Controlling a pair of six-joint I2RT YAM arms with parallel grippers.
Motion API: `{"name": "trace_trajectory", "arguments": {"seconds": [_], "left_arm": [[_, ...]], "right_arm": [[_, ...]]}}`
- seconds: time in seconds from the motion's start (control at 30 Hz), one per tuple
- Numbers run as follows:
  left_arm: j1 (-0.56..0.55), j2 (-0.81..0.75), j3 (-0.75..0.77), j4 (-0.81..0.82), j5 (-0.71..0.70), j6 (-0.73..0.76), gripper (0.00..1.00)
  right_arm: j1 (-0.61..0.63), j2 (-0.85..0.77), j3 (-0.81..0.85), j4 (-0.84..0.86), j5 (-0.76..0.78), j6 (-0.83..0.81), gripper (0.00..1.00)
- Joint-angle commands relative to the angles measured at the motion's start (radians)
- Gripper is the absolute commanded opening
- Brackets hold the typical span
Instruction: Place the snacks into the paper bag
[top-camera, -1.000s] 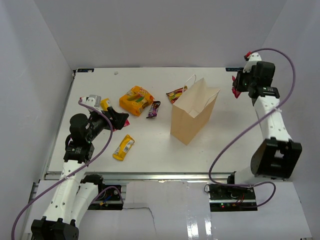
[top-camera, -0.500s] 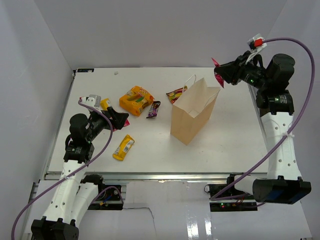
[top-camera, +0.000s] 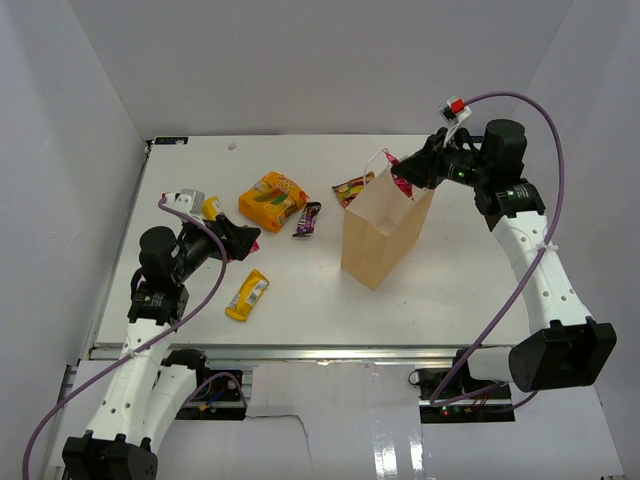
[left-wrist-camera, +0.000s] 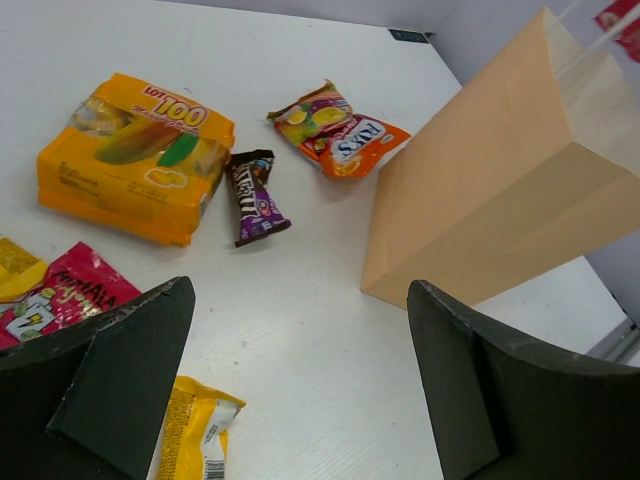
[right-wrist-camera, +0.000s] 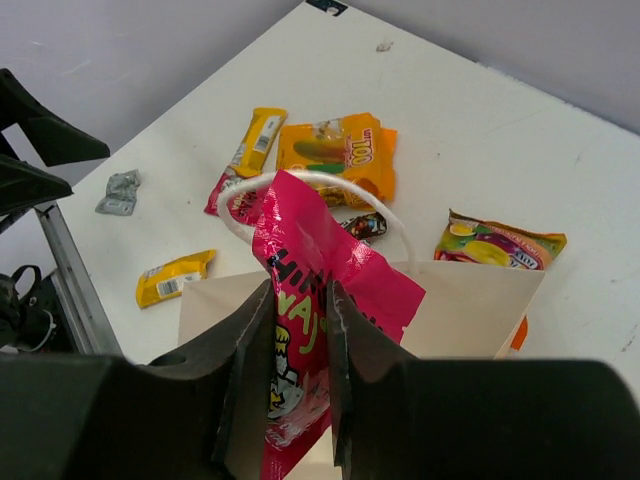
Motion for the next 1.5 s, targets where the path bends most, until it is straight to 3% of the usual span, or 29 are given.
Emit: {"name": "trace_trajectory", "arguments": {"seconds": [0.0, 0.1, 0.33, 0.47, 0.57, 0.67, 0.8, 0.93, 1.07, 1.27, 1.47], "left_arm": [[0.007, 0.008, -0.015, 0.057, 0.143, 0.008, 0.98], [0.007, 0.03, -0.026, 0.088, 0.217, -0.012, 0.98], [0.007, 0.146, -0.047, 0.235, 0.301, -0.133, 0.98], [-0.031, 0.286, -0.007, 0.237, 0.176, -0.222, 0.98], [-0.157, 0.438, 0.1, 0.221, -0.016, -0.246, 0.97], [-0.303, 0.66, 0.296, 0.16, -0.202, -0.282, 0.94], [-0.35, 0.987, 0.667, -0.033, -0.341, -0.334, 0.89], [-0.373, 1.27, 0.866, -0.055, -0.354, -0.396, 0.88], [-0.389, 1.441, 1.033, -0.069, -0.371, -0.445, 0.88], [-0.418, 1.601, 1.23, -0.07, -0.36, -0.471, 0.88], [-0.439, 1.72, 1.324, -0.07, -0.4, -0.549, 0.88]], "right_arm": [[0.017, -0.015, -0.044, 0.027, 0.022, -0.037, 0.24], [0.017, -0.024, -0.056, 0.021, 0.036, -0.051, 0.41], [0.017, -0.052, -0.021, -0.01, 0.05, -0.068, 0.57], [0.015, -0.082, 0.029, -0.041, 0.085, -0.088, 0.62], [0.001, -0.142, 0.056, -0.081, 0.165, -0.104, 0.63], [-0.061, -0.249, -0.01, -0.085, 0.28, -0.136, 0.72], [-0.159, -0.401, -0.163, -0.085, 0.306, -0.142, 0.85], [-0.209, -0.556, -0.315, -0.07, 0.288, -0.148, 0.92], [-0.322, -0.639, -0.43, -0.004, 0.196, -0.12, 0.94], [-0.433, -0.664, -0.542, 0.083, 0.051, -0.039, 0.93], [-0.477, -0.658, -0.584, 0.136, -0.015, 0.002, 0.93]]}}
